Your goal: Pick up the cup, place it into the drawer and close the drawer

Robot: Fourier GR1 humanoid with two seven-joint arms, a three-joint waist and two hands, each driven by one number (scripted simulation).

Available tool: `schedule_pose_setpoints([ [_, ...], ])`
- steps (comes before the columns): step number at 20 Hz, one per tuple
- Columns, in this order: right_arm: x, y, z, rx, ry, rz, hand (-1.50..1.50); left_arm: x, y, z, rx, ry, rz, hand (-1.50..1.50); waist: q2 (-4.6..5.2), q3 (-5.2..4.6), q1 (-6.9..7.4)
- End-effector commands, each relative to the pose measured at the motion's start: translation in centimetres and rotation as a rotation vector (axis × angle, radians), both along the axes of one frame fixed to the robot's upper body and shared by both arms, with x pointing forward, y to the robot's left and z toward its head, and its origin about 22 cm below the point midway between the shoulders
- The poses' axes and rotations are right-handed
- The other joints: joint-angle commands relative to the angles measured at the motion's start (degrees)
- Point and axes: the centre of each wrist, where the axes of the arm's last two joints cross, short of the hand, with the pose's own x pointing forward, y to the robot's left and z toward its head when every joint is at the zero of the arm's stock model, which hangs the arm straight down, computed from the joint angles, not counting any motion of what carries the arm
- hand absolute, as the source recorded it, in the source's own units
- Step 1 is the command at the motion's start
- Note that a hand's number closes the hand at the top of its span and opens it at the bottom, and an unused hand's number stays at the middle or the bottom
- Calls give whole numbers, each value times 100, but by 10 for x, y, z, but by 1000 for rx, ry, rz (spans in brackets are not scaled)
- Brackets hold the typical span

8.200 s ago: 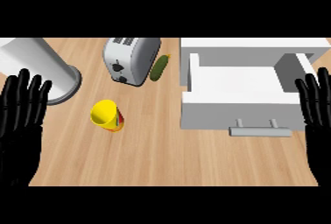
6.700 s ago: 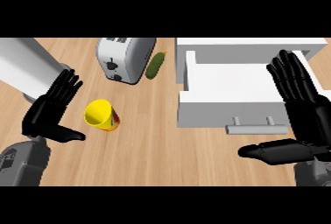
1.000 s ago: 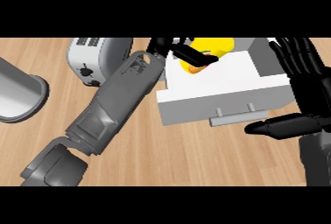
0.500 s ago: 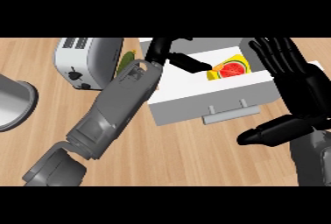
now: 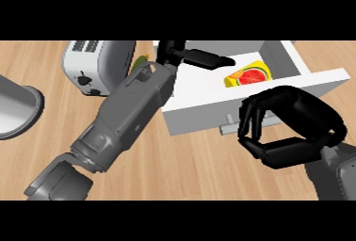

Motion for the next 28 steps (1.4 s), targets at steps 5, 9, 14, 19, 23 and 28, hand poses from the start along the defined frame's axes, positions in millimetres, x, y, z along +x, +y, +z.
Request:
schedule_pose_setpoints([
  [5,-16,-5,-18,-396,38,-18,-150,3,-5,14,-61,-7,80,-150,-121,8,459],
  [9,-23,0,-38,-568,-61,-126,-150,0,8,-12,-109,-11,69,-150,-143,11,744],
  [14,-7,2,-89,-660,-17,-204,-150,-7,25,-47,-159,1,62,-150,-157,7,1022],
  [19,20,-2,-142,-795,37,-155,-150,-6,28,-33,-208,-13,36,-150,-172,11,1329],
  [23,44,5,-170,-831,55,-219,150,-6,46,-34,-225,-19,47,-150,-159,18,1522],
  [28,70,-17,-176,-736,6,-308,150,-6,85,-41,-228,0,42,-150,-127,25,1636],
])
